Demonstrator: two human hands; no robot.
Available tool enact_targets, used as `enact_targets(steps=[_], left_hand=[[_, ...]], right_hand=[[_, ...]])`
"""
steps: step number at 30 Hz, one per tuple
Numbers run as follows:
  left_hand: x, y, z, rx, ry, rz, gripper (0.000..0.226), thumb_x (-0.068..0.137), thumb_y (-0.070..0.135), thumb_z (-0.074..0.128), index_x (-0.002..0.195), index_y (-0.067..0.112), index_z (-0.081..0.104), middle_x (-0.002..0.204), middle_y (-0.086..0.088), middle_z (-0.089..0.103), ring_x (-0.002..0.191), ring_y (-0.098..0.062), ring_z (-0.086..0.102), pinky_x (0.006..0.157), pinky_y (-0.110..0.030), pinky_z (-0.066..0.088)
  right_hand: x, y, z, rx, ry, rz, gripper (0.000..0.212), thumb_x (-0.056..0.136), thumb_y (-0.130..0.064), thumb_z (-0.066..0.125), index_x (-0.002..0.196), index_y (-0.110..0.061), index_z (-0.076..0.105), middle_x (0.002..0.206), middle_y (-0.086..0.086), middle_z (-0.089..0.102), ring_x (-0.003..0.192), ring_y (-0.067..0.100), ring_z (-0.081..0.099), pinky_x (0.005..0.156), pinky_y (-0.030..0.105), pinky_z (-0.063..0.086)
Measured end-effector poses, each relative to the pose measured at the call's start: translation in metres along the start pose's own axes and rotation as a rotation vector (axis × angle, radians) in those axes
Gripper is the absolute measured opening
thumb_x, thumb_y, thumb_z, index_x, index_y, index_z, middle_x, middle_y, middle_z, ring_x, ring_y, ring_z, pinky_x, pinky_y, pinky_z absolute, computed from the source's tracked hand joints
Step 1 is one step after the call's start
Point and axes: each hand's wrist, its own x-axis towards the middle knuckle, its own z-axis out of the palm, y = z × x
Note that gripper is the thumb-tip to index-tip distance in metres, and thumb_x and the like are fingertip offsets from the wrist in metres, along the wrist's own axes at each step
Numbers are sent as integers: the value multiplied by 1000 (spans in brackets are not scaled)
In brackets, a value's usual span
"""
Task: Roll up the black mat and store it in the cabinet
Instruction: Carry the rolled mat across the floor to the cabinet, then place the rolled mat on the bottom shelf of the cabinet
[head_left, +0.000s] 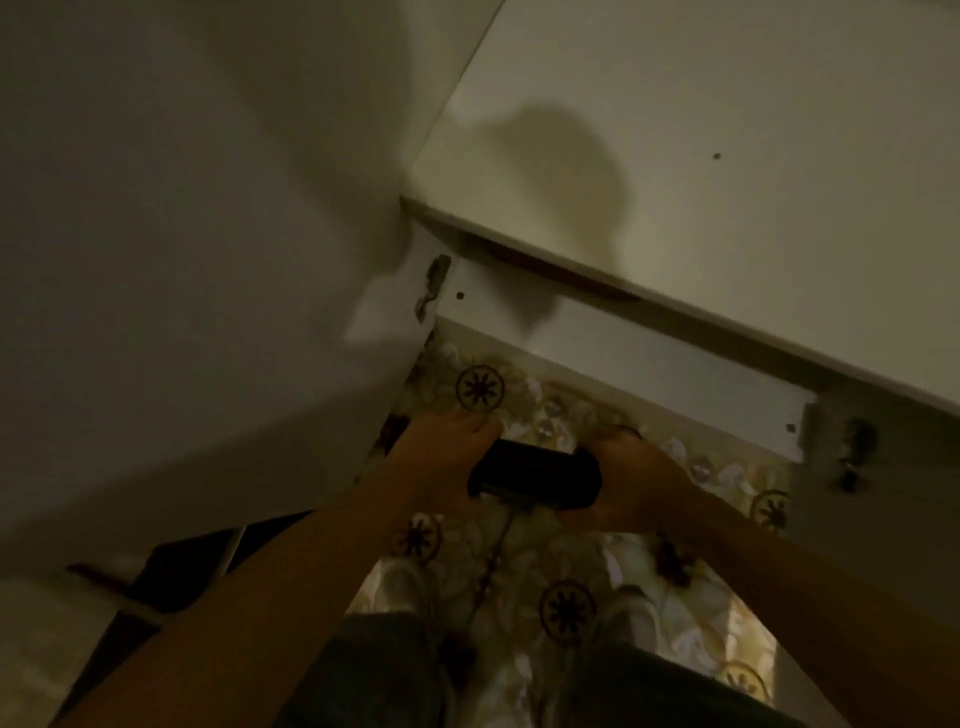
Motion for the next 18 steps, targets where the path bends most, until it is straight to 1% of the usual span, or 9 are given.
enact_targets(steps=[1, 2, 4, 6, 9, 11, 13, 16, 18], left_hand=[[19, -10, 16, 21, 14, 14, 68, 71, 54, 70, 124, 17, 47, 110, 0, 55, 82, -20, 56, 58, -30, 37], [39, -20, 30, 47, 31, 30, 72, 71, 55, 70, 126, 16, 48, 113, -1, 56, 88, -22, 60, 59, -31, 40], [72, -38, 51, 87, 80, 47, 79, 68, 59, 72, 130, 17, 47, 118, -2, 58, 96, -24, 62, 65, -32, 44], [103, -55, 64, 133, 113, 66, 80, 67, 63, 71, 129, 18, 48, 115, -2, 60, 94, -23, 63, 64, -29, 39], [136, -80, 73, 210, 213, 107, 75, 64, 68, 67, 120, 20, 49, 99, 1, 61, 83, -19, 63, 59, -27, 32], [149, -95, 74, 259, 274, 125, 75, 63, 71, 64, 117, 21, 48, 95, 2, 62, 80, -19, 64, 56, -26, 36], [161, -107, 74, 337, 280, 126, 80, 62, 73, 63, 121, 21, 46, 95, 1, 62, 81, -20, 65, 56, -28, 46], [175, -119, 72, 346, 238, 82, 81, 68, 73, 63, 128, 24, 38, 105, -1, 60, 89, -23, 64, 65, -34, 52], [183, -123, 69, 327, 241, 65, 77, 71, 69, 66, 127, 27, 34, 108, -1, 59, 92, -23, 63, 68, -34, 49]], right_hand=[[20, 12, 8, -29, -4, 6, 77, 46, -89, 52, 93, -28, 61, 89, -6, 61, 81, 18, 65, 74, 41, 59], [39, 23, 15, -49, -6, 10, 75, 48, -86, 56, 96, -29, 63, 92, -5, 63, 84, 19, 66, 76, 40, 59], [71, 42, 26, -79, 20, -11, 64, 54, -74, 66, 98, -28, 65, 95, -3, 65, 87, 20, 68, 76, 36, 58], [98, 60, 33, -94, 65, -25, 58, 52, -74, 67, 92, -32, 61, 90, -8, 61, 80, 15, 64, 71, 33, 56], [135, 76, 34, -93, 149, -56, 56, 51, -77, 69, 86, -37, 54, 86, -16, 51, 73, 9, 58, 62, 27, 49], [157, 83, 31, -126, 192, -91, 59, 49, -79, 67, 89, -36, 56, 86, -17, 49, 72, 9, 57, 59, 24, 45], [172, 89, 27, -164, 216, -111, 61, 51, -75, 71, 93, -33, 58, 87, -16, 49, 76, 11, 59, 62, 27, 50], [186, 93, 21, -201, 239, -151, 57, 58, -70, 77, 94, -37, 48, 92, -12, 52, 83, 15, 61, 69, 33, 54], [192, 96, 11, -210, 238, -177, 65, 58, -72, 78, 99, -43, 37, 92, -14, 52, 82, 13, 59, 64, 31, 48]])
